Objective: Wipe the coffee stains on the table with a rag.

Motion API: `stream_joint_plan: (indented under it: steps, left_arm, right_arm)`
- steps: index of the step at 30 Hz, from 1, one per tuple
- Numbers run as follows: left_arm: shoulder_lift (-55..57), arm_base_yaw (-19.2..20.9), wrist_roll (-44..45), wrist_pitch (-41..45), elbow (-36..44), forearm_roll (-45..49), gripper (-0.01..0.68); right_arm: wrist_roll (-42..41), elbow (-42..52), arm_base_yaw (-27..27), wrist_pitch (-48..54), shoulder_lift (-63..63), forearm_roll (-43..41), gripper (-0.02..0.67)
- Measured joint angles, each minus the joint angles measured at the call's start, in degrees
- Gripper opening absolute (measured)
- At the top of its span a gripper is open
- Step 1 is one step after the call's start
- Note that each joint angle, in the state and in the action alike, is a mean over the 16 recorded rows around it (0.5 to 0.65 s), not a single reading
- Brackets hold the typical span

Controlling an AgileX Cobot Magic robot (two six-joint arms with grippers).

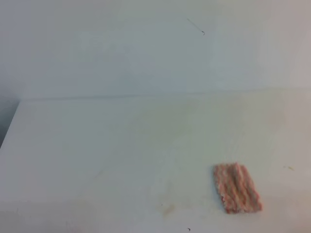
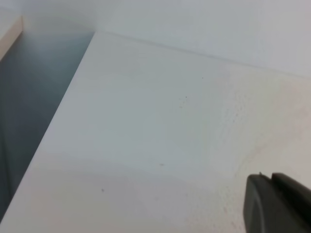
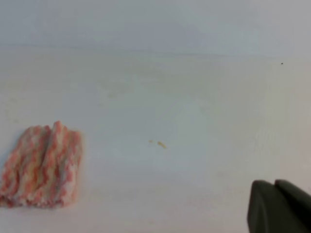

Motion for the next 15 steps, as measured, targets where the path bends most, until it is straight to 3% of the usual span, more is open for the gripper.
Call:
stream_joint_plan:
  steps: [15]
  left_arm:
    - [0.70, -0.01, -0.02, 0.39, -1.13, 0.02, -0.001]
  right_arm:
    - [0.00, -0.10, 0.00, 0.06, 0.00, -0.01, -0.004]
